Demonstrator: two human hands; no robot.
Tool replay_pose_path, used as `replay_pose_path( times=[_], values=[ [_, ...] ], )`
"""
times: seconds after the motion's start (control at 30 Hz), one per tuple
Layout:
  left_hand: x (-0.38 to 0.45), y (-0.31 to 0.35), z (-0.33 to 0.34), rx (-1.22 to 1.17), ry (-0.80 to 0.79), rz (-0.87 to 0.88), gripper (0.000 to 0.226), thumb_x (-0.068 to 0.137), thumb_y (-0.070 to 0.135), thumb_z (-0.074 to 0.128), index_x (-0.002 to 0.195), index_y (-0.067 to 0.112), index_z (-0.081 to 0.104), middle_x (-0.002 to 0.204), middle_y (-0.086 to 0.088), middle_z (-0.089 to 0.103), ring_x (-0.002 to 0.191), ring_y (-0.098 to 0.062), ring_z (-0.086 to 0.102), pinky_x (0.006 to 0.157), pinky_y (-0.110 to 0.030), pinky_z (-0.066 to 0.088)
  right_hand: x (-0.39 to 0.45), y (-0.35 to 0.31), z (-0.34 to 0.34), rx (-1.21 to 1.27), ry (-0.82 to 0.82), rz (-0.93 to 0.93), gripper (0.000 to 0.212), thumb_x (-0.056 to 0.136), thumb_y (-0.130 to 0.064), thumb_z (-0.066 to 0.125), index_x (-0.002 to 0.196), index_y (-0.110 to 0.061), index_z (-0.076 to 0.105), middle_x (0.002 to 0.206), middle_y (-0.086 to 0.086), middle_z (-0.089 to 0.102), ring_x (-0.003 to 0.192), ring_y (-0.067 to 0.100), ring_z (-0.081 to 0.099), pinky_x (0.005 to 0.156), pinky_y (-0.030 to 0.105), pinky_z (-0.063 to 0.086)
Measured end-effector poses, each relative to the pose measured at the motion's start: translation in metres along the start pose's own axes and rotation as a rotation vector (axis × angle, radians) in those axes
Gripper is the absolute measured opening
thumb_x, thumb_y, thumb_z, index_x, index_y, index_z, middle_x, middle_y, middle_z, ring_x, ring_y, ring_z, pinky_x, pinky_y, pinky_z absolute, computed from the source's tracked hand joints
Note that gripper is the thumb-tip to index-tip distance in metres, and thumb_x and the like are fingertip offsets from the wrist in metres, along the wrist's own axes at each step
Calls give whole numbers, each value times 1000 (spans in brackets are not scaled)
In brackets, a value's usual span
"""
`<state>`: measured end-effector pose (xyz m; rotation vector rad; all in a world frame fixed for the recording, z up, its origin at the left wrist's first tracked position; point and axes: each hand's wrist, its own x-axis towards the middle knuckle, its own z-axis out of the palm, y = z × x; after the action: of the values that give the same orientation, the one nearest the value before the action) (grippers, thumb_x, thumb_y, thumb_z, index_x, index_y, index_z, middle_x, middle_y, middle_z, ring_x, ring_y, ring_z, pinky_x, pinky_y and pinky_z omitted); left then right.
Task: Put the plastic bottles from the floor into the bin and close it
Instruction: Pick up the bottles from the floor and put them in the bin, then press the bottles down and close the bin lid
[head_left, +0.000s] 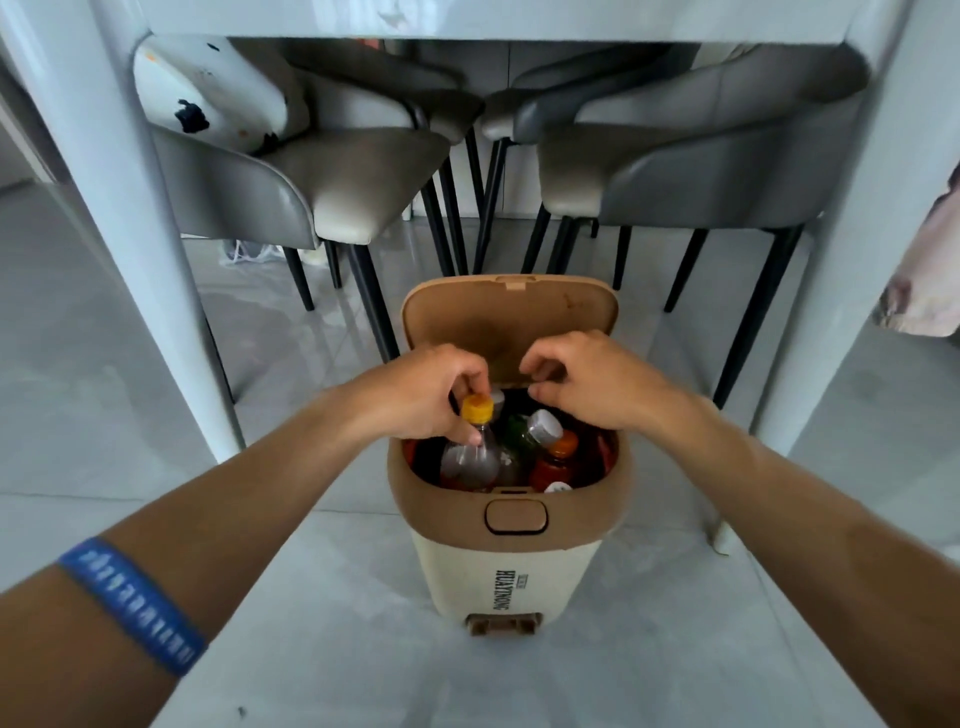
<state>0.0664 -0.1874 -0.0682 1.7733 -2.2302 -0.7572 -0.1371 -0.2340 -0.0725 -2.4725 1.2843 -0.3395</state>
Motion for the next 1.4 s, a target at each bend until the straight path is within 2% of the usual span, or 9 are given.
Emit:
replay_pose_path(
  times=[0.3, 0.47, 0.57, 0.67, 0.77, 0.87, 1.0, 1.17, 1.4],
  values=[
    [-9, -3, 2, 291, -98, -102, 32, 77, 21, 81, 106, 26, 69, 105, 5, 67, 94, -18, 62, 73, -29, 51, -16, -3, -30, 111, 73, -1, 15, 92, -26, 65, 106, -27, 70, 92, -14, 67, 80, -2, 62, 78, 24, 52],
    [-13, -11, 8, 313, -212, -77, 34, 79, 26, 79, 111, 31, 71, 114, 9, 65, 102, -15, 61, 89, -32, 54, -24, -12, -34, 91, 309, -58, 12, 92, -28, 62, 104, -27, 67, 83, -18, 64, 75, 0, 61, 74, 28, 52],
    [-13, -9, 20, 85, -231, -23, 38, 80, 32, 78, 117, 26, 70, 116, 9, 71, 108, -10, 64, 99, -34, 52, -26, -20, -32, 78, 577, -68, 23, 91, -32, 58, 114, -26, 57, 97, -11, 63, 80, 8, 60, 75, 36, 54],
    [-21, -19, 7, -240, -319, -136, 57, 79, 29, 81, 131, 25, 61, 128, 5, 67, 116, -7, 62, 106, -32, 46, -26, -22, -26, -18, 604, -57, 42, 92, -33, 53, 132, -23, 48, 134, 0, 54, 115, 19, 50, 97, 41, 44],
    [-33, -27, -16, -373, -129, -146, 36, 81, 21, 80, 115, 26, 69, 114, 3, 75, 107, -9, 68, 100, -31, 50, -28, -16, -18, -76, 510, -57, 45, 95, -35, 49, 138, -22, 45, 145, 2, 49, 131, 26, 42, 106, 48, 35],
    [-45, -26, -22, -454, 348, -137, 14, 87, 12, 72, 92, 25, 71, 88, -2, 76, 79, -15, 70, 75, -28, 54, -31, -12, -14, -72, 530, -41, 38, 96, -35, 49, 131, -23, 50, 132, 0, 59, 123, 25, 48, 101, 43, 33],
    [-73, -24, 5, -303, 753, -19, 25, 88, 15, 69, 111, 23, 63, 100, 3, 67, 87, -12, 62, 74, -26, 49, -56, -11, -1, -77, 556, -105, 25, 95, -35, 47, 115, -23, 58, 106, -4, 66, 100, 20, 56, 88, 34, 33],
    [-94, -17, 48, 140, 566, 214, 43, 89, 34, 58, 130, 19, 57, 130, 2, 60, 119, -14, 52, 99, -33, 42, -97, -1, 48, -126, 495, -185, 18, 91, -28, 52, 97, -21, 67, 96, -6, 65, 84, 19, 58, 76, 37, 38],
    [-78, -25, 76, 286, 476, 216, 32, 87, 43, 52, 103, 23, 71, 104, 9, 66, 93, -16, 57, 81, -37, 49, -107, 5, 73, -143, 464, -200, 14, 88, -25, 56, 90, -20, 69, 96, -6, 66, 81, 20, 58, 76, 36, 41]
  ],
)
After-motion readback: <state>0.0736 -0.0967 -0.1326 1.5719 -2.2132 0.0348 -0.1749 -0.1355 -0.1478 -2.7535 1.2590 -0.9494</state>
